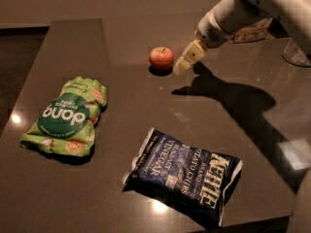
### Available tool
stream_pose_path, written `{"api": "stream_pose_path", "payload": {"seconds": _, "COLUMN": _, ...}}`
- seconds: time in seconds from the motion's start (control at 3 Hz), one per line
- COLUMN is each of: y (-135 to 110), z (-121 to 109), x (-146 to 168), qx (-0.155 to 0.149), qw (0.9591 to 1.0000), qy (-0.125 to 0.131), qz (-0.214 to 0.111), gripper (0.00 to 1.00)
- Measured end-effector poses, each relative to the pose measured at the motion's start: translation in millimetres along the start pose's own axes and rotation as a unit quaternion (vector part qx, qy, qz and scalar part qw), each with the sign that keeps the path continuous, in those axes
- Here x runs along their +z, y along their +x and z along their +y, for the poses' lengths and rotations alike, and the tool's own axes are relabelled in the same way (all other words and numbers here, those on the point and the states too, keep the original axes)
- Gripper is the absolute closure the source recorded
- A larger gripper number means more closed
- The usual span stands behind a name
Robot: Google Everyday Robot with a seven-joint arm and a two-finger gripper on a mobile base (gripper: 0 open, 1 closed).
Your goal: Pick apple
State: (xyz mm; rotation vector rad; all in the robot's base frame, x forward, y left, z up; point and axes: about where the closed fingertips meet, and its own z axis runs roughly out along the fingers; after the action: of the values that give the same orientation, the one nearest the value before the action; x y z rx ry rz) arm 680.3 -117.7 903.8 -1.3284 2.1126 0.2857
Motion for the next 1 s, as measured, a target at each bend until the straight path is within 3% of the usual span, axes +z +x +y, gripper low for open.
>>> {"api": "stream_pose_path", "payload": {"seconds": 1.0, "y": -35.6, "z": 5.3, "x": 53.8, "qx": 0.006, "qw": 0.9999, "qy": -0.013, "qz": 0.001, "gripper": 0.0}}
